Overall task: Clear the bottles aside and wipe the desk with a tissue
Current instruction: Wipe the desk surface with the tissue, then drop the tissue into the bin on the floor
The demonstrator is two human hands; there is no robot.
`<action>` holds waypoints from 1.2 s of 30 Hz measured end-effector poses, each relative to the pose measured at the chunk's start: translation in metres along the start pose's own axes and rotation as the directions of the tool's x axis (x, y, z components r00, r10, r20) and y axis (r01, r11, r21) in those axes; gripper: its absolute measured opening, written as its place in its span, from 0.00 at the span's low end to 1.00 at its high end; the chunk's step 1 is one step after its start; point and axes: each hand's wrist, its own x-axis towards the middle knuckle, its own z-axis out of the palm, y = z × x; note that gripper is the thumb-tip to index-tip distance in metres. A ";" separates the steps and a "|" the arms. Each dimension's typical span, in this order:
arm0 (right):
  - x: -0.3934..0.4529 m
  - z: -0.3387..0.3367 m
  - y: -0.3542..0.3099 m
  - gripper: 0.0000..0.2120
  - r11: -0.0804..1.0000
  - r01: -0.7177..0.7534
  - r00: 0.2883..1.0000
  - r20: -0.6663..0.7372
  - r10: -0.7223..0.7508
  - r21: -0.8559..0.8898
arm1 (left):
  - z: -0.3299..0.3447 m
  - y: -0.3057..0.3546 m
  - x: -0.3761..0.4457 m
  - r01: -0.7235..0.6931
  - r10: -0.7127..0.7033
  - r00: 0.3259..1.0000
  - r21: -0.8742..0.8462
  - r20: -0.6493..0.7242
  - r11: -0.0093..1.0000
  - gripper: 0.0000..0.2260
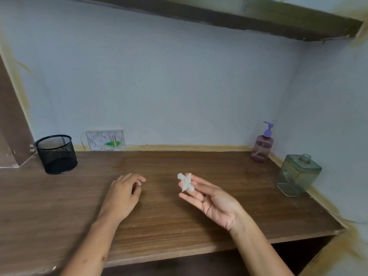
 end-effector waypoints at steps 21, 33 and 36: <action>-0.002 0.111 -0.008 0.09 0.949 -0.309 0.903 -0.294 0.314 0.063 | -0.085 0.040 -0.076 0.411 -0.418 0.909 -0.166 -0.007 0.896 0.13; -0.039 0.232 0.181 0.07 0.692 -0.579 0.814 -0.352 0.461 -0.431 | -0.222 0.053 -0.236 0.857 -0.912 0.378 -0.313 -0.160 0.410 0.12; -0.028 0.258 0.240 0.12 0.553 -0.603 0.784 -0.295 0.547 -0.575 | -0.241 0.041 -0.266 0.910 -0.955 0.245 -0.301 -0.164 0.285 0.12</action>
